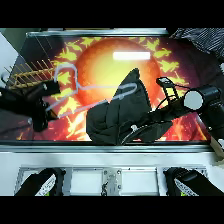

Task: Fold the clothes and pants, and hang the long-sleeved shirts on hangers.

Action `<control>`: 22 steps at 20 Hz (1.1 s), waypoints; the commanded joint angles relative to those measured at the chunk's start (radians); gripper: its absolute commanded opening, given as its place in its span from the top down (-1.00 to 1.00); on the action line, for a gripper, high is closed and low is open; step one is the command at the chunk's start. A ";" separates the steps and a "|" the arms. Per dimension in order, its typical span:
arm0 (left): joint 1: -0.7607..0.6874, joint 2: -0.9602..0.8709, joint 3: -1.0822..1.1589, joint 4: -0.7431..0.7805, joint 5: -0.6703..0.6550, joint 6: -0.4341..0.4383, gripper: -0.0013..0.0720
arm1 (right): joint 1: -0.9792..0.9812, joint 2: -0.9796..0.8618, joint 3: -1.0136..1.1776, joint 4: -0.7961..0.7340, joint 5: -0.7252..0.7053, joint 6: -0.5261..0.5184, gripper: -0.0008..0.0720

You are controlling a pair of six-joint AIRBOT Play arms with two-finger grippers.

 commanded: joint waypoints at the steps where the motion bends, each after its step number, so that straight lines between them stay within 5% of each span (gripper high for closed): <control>1: -0.003 0.116 -0.237 -0.021 0.009 0.050 0.92 | 0.000 0.000 0.000 0.000 0.000 0.000 0.92; 8: -0.161 0.190 -0.452 -0.021 0.156 0.049 0.92 | 0.000 0.000 0.000 0.000 0.000 0.000 0.92; 14: -0.227 0.063 -0.462 -0.137 0.309 0.050 0.92 | 0.000 0.000 0.000 0.001 0.000 0.000 0.92; 22: -0.229 -0.051 -0.462 -0.204 0.314 0.101 0.92 | -0.003 0.000 0.074 0.018 0.028 -0.029 0.92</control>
